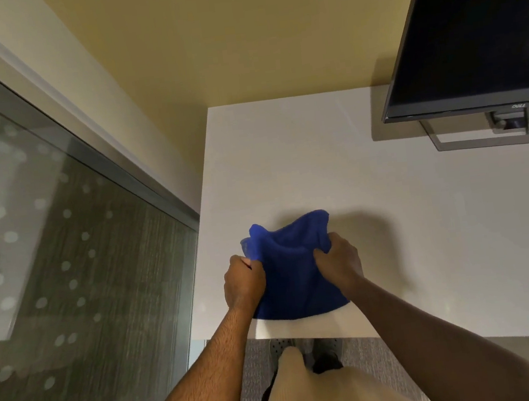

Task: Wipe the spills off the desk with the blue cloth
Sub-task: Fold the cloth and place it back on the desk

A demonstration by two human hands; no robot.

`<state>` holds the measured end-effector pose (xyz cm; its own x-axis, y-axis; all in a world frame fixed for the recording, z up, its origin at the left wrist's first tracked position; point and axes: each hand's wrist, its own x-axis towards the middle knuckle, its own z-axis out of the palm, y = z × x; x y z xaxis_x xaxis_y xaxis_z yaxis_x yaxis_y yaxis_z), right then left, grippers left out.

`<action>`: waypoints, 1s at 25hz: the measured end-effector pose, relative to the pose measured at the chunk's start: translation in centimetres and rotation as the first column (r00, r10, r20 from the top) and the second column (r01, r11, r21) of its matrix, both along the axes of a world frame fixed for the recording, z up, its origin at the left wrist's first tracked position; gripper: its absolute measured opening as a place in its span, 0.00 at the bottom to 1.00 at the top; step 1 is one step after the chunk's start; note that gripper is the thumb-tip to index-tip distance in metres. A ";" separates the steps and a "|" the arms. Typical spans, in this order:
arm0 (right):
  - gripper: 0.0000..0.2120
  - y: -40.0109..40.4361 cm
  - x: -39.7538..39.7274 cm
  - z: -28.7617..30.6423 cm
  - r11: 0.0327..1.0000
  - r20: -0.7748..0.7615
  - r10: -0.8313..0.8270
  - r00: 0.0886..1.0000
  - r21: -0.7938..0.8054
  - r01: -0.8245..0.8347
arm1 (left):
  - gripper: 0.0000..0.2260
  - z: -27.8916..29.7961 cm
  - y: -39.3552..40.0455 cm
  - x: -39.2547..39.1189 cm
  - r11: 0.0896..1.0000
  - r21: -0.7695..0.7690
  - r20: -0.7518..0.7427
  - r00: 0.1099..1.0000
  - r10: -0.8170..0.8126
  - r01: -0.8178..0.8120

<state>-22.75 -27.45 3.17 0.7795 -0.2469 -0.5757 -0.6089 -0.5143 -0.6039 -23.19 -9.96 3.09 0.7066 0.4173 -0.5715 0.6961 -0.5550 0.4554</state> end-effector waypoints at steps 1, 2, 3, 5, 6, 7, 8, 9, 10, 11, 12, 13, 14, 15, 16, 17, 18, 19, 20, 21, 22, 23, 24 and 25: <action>0.06 0.0 0.2 0.5 1.000 0.046 0.027 0.999 -0.005 -0.026 | 0.09 0.3 0.3 0.3 0.999 -0.042 0.049 0.999 0.008 -0.006; 0.10 -0.1 0.8 1.1 0.999 0.091 0.033 0.995 0.004 -0.034 | 0.07 0.7 0.8 1.0 0.997 -0.077 0.103 0.995 0.011 -0.003; 0.16 -0.1 1.8 1.9 0.999 0.145 0.023 0.989 0.022 -0.026 | 0.05 1.2 1.3 1.9 0.994 -0.105 0.154 0.988 0.008 0.008; 0.26 0.0 4.3 3.4 0.997 0.292 0.011 0.956 0.073 -0.033 | 0.05 2.2 2.2 4.7 0.989 -0.138 0.260 0.966 -0.018 0.055; 0.28 0.1 5.9 3.9 0.994 0.365 0.028 0.930 0.091 -0.065 | 0.08 2.7 2.7 6.5 0.986 -0.153 0.311 0.950 -0.022 0.073; 0.27 0.2 7.5 4.4 0.990 0.425 0.055 0.904 0.094 -0.104 | 0.12 3.1 3.1 8.3 0.980 -0.181 0.358 0.933 -0.009 0.079; 0.23 0.4 9.3 4.5 0.987 0.461 0.079 0.884 0.087 -0.134 | 0.14 3.5 3.5 10.1 0.976 -0.202 0.390 0.921 0.003 0.083; 0.19 0.5 11.0 4.7 0.984 0.477 0.094 0.874 0.088 -0.154 | 0.14 4.0 3.7 12.0 0.972 -0.218 0.409 0.912 0.004 0.093; 0.17 0.7 12.7 4.8 0.980 0.478 0.109 0.871 0.097 -0.176 | 0.11 4.4 3.9 13.7 0.970 -0.217 0.418 0.909 -0.012 0.113; 0.17 0.9 14.5 4.9 0.973 0.472 0.144 0.870 0.093 -0.211 | 0.08 4.9 4.2 15.5 0.968 -0.206 0.415 0.909 -0.047 0.144; 0.18 1.2 16.3 4.9 0.965 0.462 0.194 0.865 0.067 -0.252 | 0.10 5.3 4.5 17.4 0.968 -0.158 0.401 0.909 -0.116 0.193; 0.21 1.6 18.0 5.0 0.956 0.445 0.251 0.860 0.024 -0.291 | 0.16 5.5 4.7 19.3 0.961 -0.078 0.382 0.899 -0.216 0.265; 0.24 1.9 19.7 5.1 0.946 0.420 0.303 0.855 -0.021 -0.325 | 0.21 5.7 5.0 21.1 0.938 0.025 0.352 0.875 -0.333 0.347; 0.27 2.3 21.2 5.1 0.933 0.395 0.350 0.849 -0.063 -0.355 | 0.24 5.7 5.2 22.6 0.896 0.132 0.316 0.839 -0.444 0.424; 0.29 2.7 22.6 5.2 0.920 0.372 0.386 0.844 -0.090 -0.381 | 0.25 5.4 5.4 24.1 0.847 0.214 0.279 0.800 -0.531 0.487; 0.30 3.0 23.9 5.0 0.910 0.360 0.411 0.838 -0.111 -0.399 | 0.26 5.0 5.6 25.4 0.804 0.267 0.239 0.772 -0.589 0.531; 0.31 3.4 24.9 4.7 0.902 0.351 0.430 0.832 -0.123 -0.414 | 0.26 4.5 5.8 26.6 0.775 0.292 0.201 0.756 -0.623 0.561; 0.32 3.7 26.0 4.3 0.898 0.354 0.438 0.826 -0.133 -0.419 | 0.27 3.9 5.9 27.8 0.757 0.299 0.176 0.747 -0.642 0.580; 0.31 3.9 27.1 3.7 0.897 0.355 0.440 0.825 -0.137 -0.420 | 0.28 3.2 6.1 29.0 0.746 0.298 0.157 0.740 -0.654 0.595; 0.31 3.9 28.1 2.9 0.896 0.356 0.444 0.822 -0.152 -0.418 | 0.29 2.3 6.3 30.1 0.735 0.294 0.147 0.731 -0.667 0.611; 0.31 3.8 29.0 2.1 0.891 0.339 0.454 0.824 -0.173 -0.420 | 0.30 1.7 6.4 31.0 0.729 0.280 0.121 0.730 -0.673 0.625; 0.31 3.6 29.9 1.1 0.879 0.310 0.475 0.823 -0.213 -0.427 | 0.32 0.6 6.5 31.8 0.721 0.275 0.087 0.731 -0.677 0.636; 0.31 3.4 30.2 0.1 0.860 0.251 0.499 0.829 -0.260 -0.439 | 0.35 -0.1 6.6 32.1 0.712 0.278 0.020 0.737 -0.675 0.645; 0.31 3.1 30.3 -1.1 0.828 0.178 0.530 0.829 -0.319 -0.460 | 0.37 -1.0 6.8 32.4 0.692 0.298 -0.052 0.736 -0.675 0.657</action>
